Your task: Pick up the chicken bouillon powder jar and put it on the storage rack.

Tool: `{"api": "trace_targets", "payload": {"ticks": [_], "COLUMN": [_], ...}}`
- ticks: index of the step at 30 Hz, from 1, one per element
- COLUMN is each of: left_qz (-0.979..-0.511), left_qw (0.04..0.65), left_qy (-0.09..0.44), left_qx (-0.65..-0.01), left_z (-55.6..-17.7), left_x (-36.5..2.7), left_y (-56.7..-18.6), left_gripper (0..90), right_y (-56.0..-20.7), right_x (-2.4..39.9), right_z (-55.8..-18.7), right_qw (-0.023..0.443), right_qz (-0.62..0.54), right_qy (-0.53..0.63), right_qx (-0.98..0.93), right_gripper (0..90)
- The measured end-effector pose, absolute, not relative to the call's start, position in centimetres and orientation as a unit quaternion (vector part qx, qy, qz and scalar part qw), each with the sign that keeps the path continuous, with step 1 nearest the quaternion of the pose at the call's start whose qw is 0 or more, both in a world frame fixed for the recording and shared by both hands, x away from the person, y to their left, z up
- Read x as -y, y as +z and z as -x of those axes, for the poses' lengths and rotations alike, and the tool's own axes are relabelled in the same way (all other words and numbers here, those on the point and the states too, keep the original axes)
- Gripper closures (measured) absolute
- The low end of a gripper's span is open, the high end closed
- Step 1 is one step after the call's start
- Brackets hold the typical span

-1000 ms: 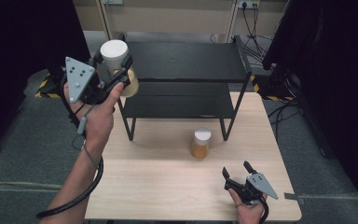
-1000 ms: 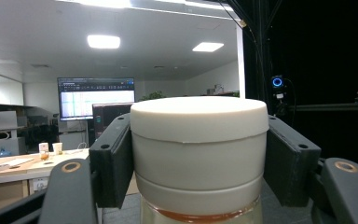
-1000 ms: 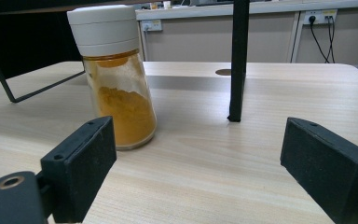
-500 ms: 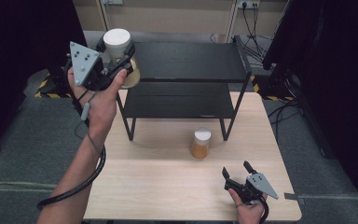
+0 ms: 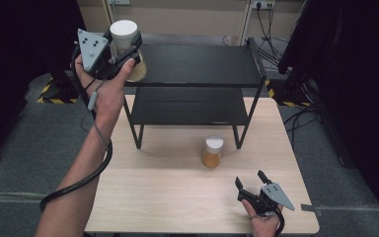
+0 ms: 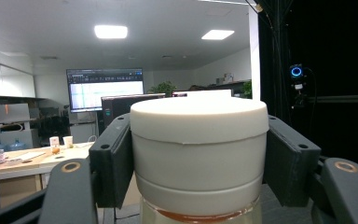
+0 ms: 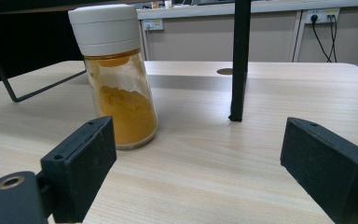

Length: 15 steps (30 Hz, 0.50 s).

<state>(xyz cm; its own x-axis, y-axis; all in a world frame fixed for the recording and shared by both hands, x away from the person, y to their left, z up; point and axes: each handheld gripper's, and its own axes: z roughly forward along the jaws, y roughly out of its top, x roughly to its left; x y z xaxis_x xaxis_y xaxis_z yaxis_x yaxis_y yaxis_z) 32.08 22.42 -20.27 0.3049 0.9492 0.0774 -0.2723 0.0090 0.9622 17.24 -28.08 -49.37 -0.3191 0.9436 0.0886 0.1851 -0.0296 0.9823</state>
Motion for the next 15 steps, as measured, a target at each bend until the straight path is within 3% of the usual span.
{"api": "trace_targets", "payload": {"ticks": [15], "left_qz": [-0.521], "left_qw": [0.615], "left_qy": [0.482], "left_qx": [-0.343], "left_z": [-34.1], "left_x": [-22.1], "left_y": [-19.7], "left_gripper": [33.9], "right_y": [-49.4], "right_x": [28.2], "right_z": [-17.3], "right_qw": [0.347], "right_qz": [-0.467], "right_qy": [0.545], "right_qx": [-0.604], "right_gripper": [10.6]}}
